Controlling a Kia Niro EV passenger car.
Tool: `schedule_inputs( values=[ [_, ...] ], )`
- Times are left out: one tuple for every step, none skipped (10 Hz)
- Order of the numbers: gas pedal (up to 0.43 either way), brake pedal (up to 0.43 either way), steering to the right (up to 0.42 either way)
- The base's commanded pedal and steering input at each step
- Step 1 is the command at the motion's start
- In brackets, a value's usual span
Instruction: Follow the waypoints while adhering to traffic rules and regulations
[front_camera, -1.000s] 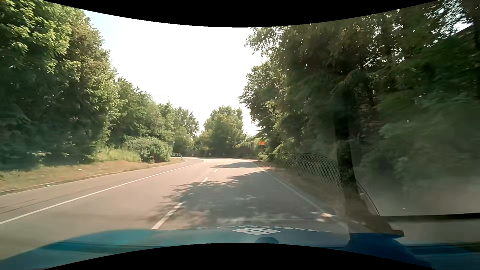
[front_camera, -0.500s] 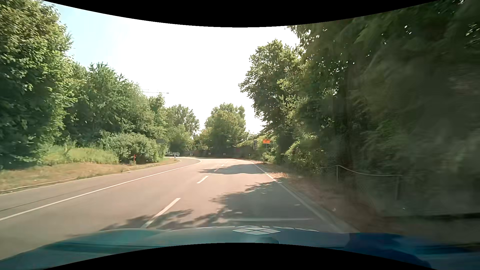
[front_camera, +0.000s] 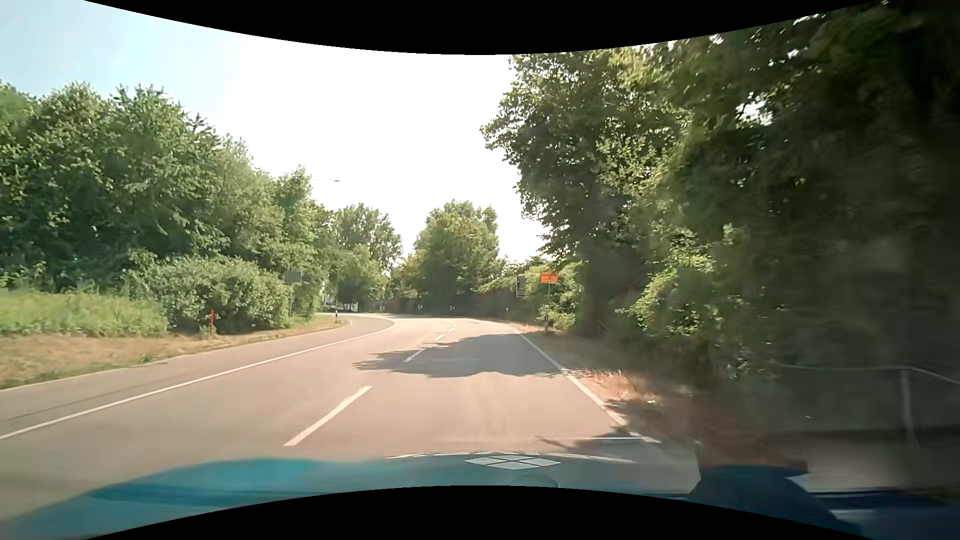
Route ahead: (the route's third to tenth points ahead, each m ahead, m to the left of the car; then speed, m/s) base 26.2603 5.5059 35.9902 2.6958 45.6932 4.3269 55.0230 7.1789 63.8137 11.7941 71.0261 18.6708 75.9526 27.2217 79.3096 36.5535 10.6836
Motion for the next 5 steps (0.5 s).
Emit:
schedule_inputs(
  values=[
    [0.047, 0.0, -0.015],
    [0.047, 0.0, -0.015],
    [0.028, 0.0, -0.015],
    [0.0, 0.0, -0.015],
    [0.0, 0.0, -0.012]
  ],
)
